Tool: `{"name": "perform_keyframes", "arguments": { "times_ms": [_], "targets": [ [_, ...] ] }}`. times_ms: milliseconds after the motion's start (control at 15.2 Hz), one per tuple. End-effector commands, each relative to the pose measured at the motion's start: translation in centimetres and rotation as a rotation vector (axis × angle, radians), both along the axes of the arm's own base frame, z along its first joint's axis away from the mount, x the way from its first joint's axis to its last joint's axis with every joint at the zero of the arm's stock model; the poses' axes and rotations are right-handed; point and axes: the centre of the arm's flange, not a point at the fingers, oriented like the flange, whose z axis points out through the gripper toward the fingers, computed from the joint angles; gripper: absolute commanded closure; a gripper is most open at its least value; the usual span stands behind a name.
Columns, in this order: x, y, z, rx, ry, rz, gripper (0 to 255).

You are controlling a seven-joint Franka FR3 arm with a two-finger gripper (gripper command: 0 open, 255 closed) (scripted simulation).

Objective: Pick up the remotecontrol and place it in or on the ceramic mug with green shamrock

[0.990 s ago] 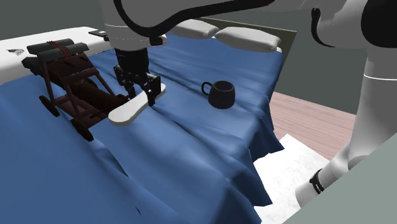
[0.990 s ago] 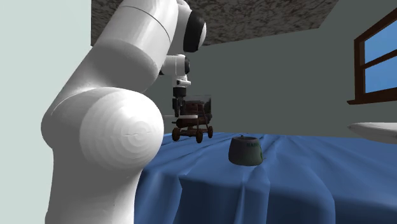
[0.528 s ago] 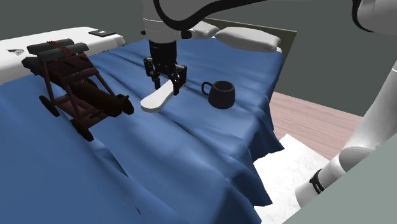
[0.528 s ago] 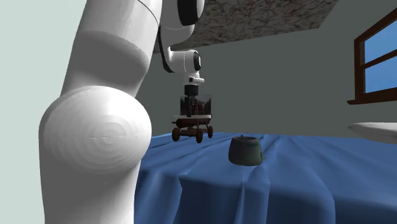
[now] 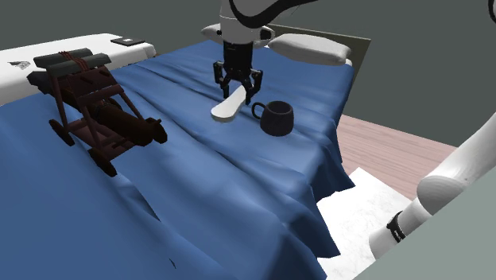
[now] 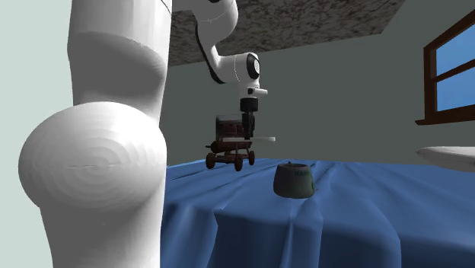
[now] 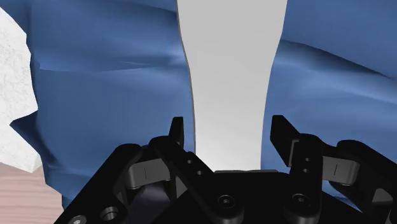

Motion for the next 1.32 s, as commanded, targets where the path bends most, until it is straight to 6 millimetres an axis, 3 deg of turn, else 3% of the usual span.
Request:
{"name": "perform_keyframes", "arguments": {
  "times_ms": [0,858,1254],
  "targets": [
    [0.3,-2.6,0.0,0.001,0.000,0.002,255],
    [2.4,-20.2,0.4,0.001,0.000,0.002,255],
    [2.4,-20.2,-2.8,0.001,0.000,0.002,255]
  ]
}}
